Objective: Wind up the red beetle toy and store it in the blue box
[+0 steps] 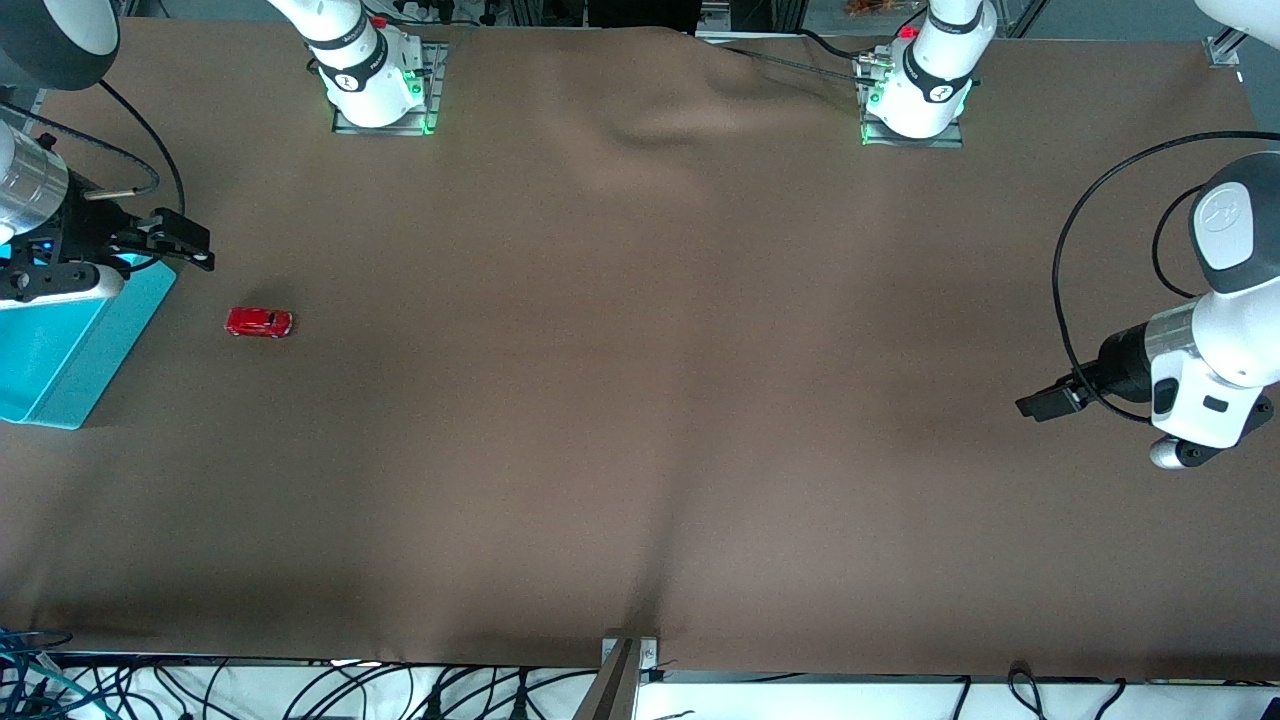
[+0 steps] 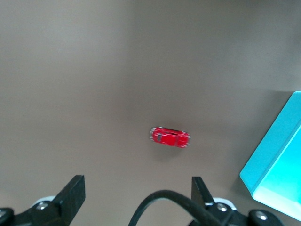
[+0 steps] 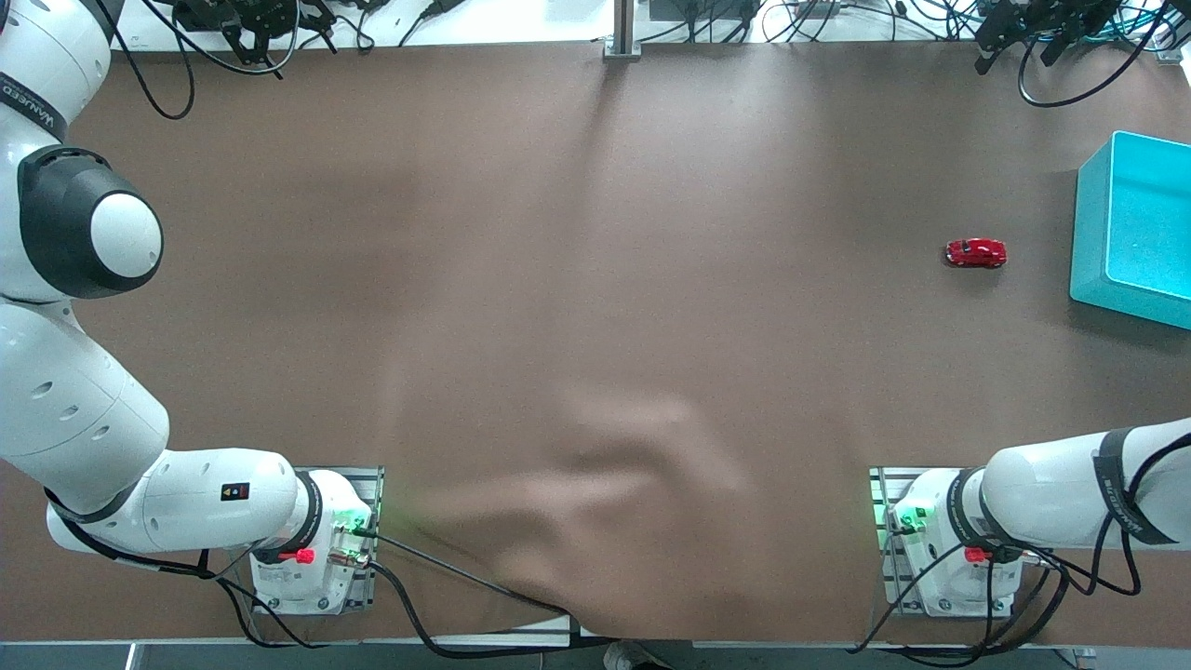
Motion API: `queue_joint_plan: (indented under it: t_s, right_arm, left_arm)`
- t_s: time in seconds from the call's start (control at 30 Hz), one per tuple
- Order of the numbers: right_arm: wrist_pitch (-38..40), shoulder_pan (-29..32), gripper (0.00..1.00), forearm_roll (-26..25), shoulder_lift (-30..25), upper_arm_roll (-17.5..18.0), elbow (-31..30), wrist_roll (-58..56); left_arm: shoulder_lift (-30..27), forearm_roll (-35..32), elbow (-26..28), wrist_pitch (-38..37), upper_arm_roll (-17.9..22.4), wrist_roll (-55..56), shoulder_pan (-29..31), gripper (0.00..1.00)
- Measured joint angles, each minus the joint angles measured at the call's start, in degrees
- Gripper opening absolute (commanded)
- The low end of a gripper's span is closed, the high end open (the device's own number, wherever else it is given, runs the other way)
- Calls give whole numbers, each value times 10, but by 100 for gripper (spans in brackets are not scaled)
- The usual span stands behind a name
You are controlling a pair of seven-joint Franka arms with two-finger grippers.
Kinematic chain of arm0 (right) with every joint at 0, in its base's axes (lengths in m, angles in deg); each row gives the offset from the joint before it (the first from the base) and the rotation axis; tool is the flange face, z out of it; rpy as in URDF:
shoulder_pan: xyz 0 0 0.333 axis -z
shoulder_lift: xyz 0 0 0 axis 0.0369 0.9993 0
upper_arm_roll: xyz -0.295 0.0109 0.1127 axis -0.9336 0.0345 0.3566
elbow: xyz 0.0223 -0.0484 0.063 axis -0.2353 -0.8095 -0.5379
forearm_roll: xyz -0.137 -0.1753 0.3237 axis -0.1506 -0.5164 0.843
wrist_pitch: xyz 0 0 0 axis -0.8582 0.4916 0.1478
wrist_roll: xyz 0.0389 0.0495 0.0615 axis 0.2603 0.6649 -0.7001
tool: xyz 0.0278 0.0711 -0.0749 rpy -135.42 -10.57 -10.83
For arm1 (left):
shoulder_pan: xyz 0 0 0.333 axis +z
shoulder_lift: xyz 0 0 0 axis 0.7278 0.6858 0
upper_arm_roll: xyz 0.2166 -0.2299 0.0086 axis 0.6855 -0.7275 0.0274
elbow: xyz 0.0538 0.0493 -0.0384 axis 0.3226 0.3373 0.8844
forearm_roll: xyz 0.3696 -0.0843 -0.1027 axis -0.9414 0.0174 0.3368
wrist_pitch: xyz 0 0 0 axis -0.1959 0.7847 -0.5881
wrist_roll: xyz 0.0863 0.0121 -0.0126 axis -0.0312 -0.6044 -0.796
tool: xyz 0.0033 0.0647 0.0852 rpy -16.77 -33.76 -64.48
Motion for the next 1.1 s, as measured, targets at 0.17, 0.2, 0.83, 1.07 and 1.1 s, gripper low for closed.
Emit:
queue_joint_plan:
  t_s: [0.17,0.2,0.83,1.07,1.1]
  right_arm:
    - [0,0,100,0,0,0,0,0]
    - [0,0,100,0,0,0,0,0]
    - [0,0,100,0,0,0,0,0]
    - [0,0,100,0,0,0,0,0]
    - [0,0,100,0,0,0,0,0]
  left_arm:
    - [0,-13,-30,-15,-1,-42,0,100]
    - [0,-14,-36,-19,-1,-47,0,100]
    - [-13,-18,-78,-39,0,-171,0,100]
    - [-19,-27,-78,-42,1,-176,0,100]
    - [-19,-27,-78,-42,1,-177,0,100]
